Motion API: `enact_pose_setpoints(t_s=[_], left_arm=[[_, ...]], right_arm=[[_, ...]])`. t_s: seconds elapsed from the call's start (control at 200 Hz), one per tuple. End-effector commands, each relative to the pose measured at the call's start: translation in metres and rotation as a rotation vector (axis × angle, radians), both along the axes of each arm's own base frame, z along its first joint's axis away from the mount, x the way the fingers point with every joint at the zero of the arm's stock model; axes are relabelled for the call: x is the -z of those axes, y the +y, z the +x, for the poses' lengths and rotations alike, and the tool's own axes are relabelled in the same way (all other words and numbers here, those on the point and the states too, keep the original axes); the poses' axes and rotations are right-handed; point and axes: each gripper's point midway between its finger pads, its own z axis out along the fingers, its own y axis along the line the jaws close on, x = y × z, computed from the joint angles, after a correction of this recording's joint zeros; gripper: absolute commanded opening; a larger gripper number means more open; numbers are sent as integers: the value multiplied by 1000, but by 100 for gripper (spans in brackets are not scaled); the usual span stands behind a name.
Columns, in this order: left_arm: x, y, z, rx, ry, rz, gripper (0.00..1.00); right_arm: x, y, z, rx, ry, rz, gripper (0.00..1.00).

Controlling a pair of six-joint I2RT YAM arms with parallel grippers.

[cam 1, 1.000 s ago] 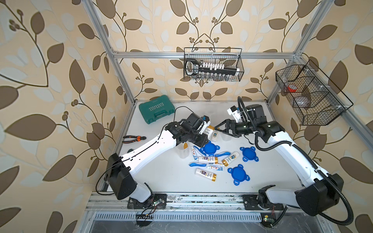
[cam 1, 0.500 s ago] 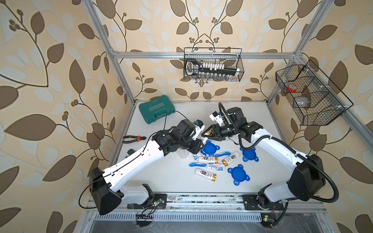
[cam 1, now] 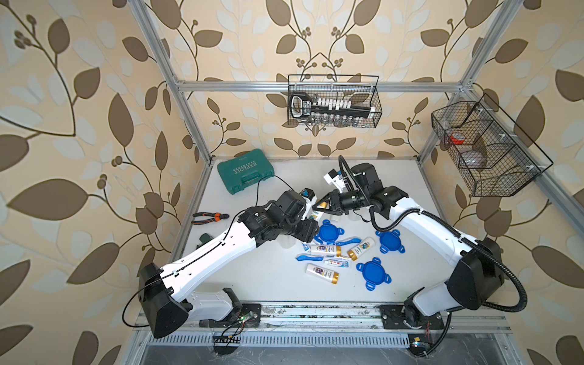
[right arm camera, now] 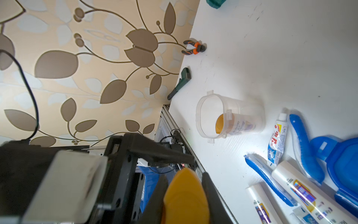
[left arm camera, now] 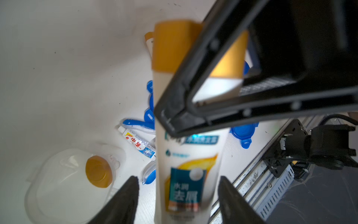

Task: Pack away toiletry kits
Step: Pick up the toiletry item from the center of the board, then place the toiletry item into the container.

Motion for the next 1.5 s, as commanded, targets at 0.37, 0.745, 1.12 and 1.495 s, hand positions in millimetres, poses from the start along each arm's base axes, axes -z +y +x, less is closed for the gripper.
enact_pose_setpoints(t_s=[0.37,0.745,1.12,1.495], left_arm=[[-11,176,9,-723,149,-106,99],[17,195,2,-885,179,-93,99],[15,196,3,-865,163,-77,99],[15,186,9,-790,167,-77,99]], right_arm=[[-23,74,32,12,-586,-247,3],[10,120,23,-47,-656,-252,1],[42,114,19,-46,-666,-349,0],[82,120,10,-100,-680,-427,13]])
